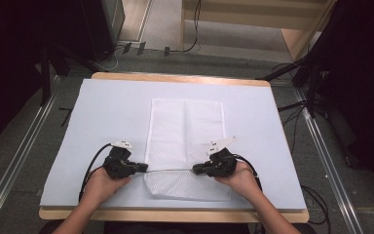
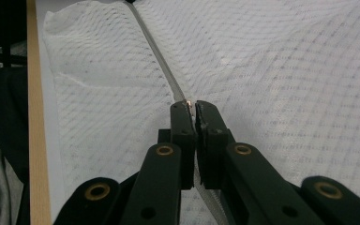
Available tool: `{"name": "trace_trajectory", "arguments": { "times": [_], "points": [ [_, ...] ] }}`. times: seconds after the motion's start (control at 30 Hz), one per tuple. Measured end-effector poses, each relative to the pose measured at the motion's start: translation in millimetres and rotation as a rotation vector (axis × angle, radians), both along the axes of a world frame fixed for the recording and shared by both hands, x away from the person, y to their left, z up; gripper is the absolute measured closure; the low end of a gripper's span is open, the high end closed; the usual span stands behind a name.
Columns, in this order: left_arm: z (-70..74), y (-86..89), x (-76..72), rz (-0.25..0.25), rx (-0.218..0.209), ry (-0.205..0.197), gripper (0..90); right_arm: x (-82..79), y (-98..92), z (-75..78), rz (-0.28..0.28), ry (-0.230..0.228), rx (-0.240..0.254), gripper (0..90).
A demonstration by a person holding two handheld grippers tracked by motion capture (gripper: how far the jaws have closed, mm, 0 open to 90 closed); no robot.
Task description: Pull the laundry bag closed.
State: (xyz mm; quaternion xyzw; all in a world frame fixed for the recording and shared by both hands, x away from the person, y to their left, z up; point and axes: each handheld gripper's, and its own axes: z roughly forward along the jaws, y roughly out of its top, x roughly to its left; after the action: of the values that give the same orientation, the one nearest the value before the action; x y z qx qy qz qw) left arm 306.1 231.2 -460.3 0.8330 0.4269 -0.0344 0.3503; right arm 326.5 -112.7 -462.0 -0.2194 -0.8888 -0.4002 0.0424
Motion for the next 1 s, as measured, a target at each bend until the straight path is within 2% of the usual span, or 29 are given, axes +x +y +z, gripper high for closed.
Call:
{"name": "trace_trajectory", "arguments": {
  "times": [0.33,0.43,0.67,1.0],
  "points": [
    [0.0,0.2,0.2,-0.001,-0.001,0.001,90.0,-0.3,-17.4,2.5,-0.033,-0.008,-0.004,88.7],
    [-0.1,0.3,0.4,-0.001,-0.002,0.002,90.0,-0.9,-19.4,2.2,-0.028,-0.019,-0.006,88.7],
    [-0.1,0.4,0.4,-0.001,-0.003,0.003,90.0,-2.1,-20.9,2.0,-0.025,-0.014,-0.006,88.7],
    [-0.2,0.4,0.5,-0.001,-0.004,0.003,90.0,-2.5,-32.6,2.3,-0.045,-0.003,0.005,88.7]
  ]
}}
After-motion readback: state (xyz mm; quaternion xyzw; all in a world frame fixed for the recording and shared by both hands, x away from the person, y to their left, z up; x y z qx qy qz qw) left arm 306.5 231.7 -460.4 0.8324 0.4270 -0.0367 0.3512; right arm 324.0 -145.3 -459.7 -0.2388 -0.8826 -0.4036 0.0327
